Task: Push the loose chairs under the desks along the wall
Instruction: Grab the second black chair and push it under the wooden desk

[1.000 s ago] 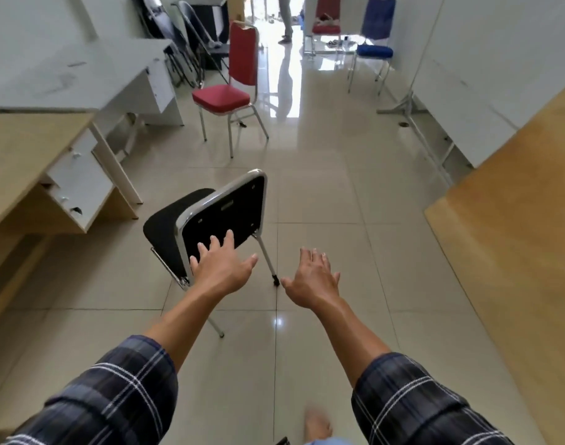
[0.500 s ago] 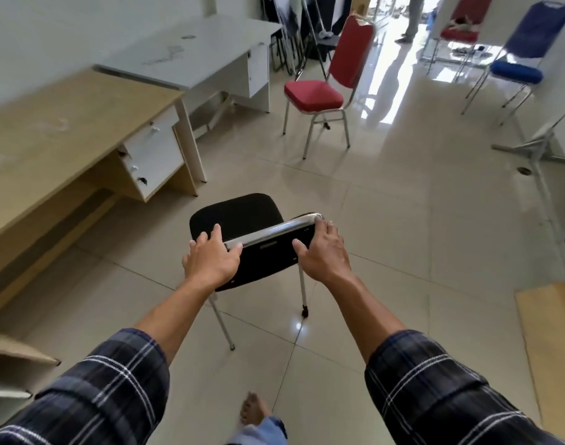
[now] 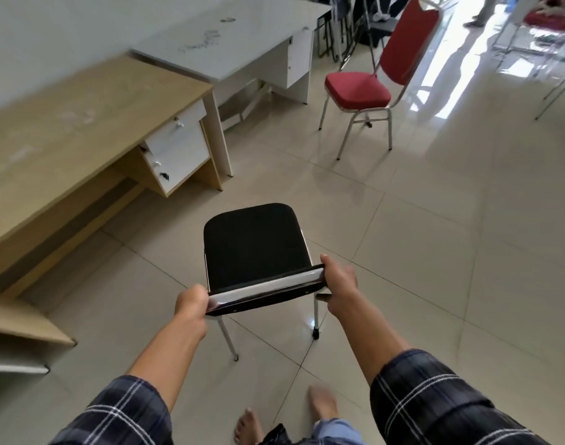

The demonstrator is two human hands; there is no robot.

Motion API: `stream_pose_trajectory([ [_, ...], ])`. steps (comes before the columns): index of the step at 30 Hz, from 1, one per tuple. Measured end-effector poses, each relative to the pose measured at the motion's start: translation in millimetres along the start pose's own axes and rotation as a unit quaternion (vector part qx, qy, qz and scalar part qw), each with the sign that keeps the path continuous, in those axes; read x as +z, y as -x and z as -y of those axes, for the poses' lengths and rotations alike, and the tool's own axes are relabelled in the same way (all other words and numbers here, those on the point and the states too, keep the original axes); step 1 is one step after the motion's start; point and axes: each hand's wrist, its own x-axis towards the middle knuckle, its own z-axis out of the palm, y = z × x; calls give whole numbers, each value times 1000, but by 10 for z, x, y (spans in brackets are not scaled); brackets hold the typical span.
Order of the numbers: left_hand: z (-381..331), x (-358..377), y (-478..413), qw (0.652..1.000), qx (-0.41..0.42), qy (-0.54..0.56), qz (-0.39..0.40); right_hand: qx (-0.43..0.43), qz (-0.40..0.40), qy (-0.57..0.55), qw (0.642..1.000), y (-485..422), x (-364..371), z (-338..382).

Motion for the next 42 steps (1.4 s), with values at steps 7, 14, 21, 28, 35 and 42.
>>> stream_pose_trajectory([
  [7,-171,-16,30,917,-250,309,30,150,45,-193,969,-195,-40,168],
  [14,-187,17,90,884,-278,376,22,191,121,-161,961,-399,-94,178],
  [21,-231,93,138,876,-267,401,-12,181,142,-152,961,-551,-31,260],
  [28,-348,-205,-88,857,-252,449,-27,175,175,-141,959,-552,507,354],
  [35,-518,-990,-691,838,-241,487,-43,182,213,-105,954,-382,1665,314],
  [42,-544,-1857,-1262,816,-231,526,-58,185,245,-60,950,-87,2802,158],
])
